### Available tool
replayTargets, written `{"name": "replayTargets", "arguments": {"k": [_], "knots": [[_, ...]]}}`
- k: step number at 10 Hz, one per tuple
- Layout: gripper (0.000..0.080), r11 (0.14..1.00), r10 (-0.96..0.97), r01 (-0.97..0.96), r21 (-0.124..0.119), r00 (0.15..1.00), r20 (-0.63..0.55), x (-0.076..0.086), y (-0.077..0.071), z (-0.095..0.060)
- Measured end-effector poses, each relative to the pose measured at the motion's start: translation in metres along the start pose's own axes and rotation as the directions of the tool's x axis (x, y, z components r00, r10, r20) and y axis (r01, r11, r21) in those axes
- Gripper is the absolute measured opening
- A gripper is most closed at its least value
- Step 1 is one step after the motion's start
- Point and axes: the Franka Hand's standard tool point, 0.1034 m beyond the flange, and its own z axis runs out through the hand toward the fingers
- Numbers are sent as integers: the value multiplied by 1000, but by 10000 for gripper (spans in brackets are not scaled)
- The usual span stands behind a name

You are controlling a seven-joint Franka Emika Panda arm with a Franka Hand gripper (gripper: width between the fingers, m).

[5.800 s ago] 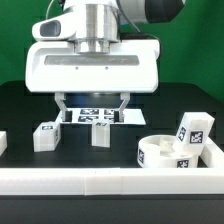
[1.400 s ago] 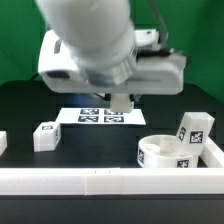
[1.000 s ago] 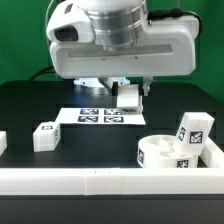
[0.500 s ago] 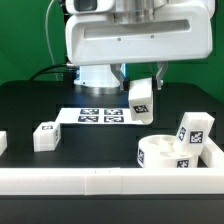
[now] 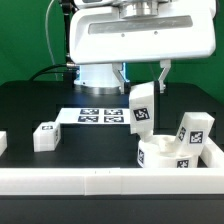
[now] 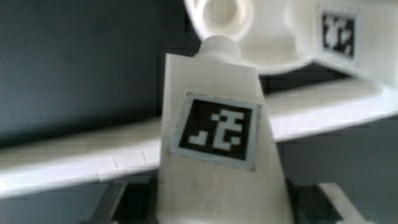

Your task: Assemble stool

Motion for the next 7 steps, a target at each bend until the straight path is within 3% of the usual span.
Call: {"name": "replayTargets", "arguments": {"k": [2,6,7], "knots": [[324,998,-56,55,-10,992,-115,-4,-15,-3],[324,998,-56,55,-13,994,-97,-6,-12,-1],[324,991,-134,133,-22,986,-97,-9,-16,0]]}}
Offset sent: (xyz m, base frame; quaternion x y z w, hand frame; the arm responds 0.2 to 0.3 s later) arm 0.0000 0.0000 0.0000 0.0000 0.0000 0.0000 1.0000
